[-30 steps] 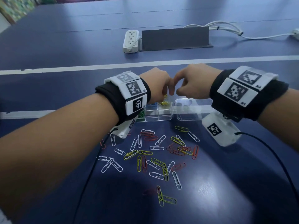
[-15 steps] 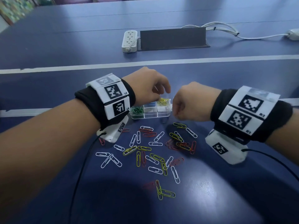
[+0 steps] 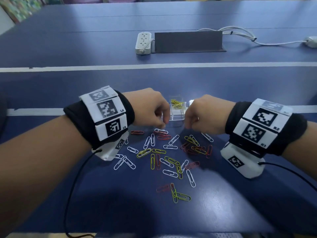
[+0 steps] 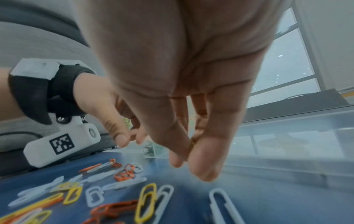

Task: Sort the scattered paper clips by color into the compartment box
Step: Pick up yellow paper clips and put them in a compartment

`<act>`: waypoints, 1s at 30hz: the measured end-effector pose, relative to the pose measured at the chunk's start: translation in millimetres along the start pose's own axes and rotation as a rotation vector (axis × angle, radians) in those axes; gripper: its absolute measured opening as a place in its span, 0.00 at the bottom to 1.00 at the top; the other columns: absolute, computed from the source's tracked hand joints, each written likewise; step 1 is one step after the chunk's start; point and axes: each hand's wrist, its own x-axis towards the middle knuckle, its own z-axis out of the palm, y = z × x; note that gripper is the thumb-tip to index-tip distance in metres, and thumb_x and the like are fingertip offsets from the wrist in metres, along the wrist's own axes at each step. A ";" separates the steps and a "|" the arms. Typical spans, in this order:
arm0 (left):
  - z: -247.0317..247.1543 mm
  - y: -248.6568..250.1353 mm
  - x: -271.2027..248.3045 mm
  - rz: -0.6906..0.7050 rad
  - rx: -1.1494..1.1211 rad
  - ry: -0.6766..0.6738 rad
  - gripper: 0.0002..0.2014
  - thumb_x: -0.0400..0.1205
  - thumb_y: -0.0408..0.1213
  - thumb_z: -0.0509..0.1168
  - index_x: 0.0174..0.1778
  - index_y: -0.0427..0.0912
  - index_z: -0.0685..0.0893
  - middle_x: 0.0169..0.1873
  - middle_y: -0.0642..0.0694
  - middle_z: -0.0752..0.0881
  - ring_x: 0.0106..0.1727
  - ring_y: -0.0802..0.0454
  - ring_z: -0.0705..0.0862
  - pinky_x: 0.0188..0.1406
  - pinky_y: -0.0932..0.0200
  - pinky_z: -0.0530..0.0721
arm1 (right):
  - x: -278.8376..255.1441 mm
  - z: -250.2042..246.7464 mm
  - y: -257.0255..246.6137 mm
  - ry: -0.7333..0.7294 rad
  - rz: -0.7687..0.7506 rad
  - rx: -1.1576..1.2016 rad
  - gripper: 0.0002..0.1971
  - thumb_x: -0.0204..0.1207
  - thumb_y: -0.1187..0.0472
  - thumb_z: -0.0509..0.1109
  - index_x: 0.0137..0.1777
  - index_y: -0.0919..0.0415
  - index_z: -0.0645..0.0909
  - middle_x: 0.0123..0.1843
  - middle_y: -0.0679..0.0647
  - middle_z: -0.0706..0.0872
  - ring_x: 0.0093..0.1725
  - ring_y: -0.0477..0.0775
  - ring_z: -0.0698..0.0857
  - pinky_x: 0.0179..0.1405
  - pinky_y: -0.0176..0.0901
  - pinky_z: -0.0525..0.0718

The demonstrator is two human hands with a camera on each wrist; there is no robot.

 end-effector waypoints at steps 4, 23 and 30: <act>4.7 -0.4 -12.4 0.000 0.020 -0.101 0.04 0.71 0.42 0.72 0.40 0.52 0.88 0.21 0.56 0.85 0.24 0.65 0.79 0.30 0.71 0.76 | -6.5 3.3 -5.0 0.037 -0.007 -0.026 0.09 0.72 0.60 0.66 0.44 0.55 0.89 0.44 0.52 0.91 0.47 0.57 0.87 0.28 0.32 0.76; 28.7 5.5 -42.8 0.128 0.053 -0.154 0.05 0.73 0.41 0.68 0.43 0.52 0.86 0.33 0.55 0.84 0.34 0.59 0.79 0.38 0.64 0.77 | -13.7 2.8 -30.6 -0.025 -0.047 0.069 0.13 0.73 0.62 0.63 0.50 0.53 0.88 0.40 0.49 0.86 0.42 0.50 0.80 0.44 0.36 0.78; 24.8 2.7 -51.4 0.100 0.038 -0.060 0.15 0.72 0.33 0.61 0.32 0.61 0.70 0.29 0.55 0.78 0.34 0.54 0.75 0.37 0.63 0.74 | -21.9 20.0 -57.0 -0.065 -0.196 -0.021 0.13 0.74 0.61 0.61 0.48 0.60 0.87 0.46 0.60 0.90 0.45 0.62 0.86 0.50 0.51 0.86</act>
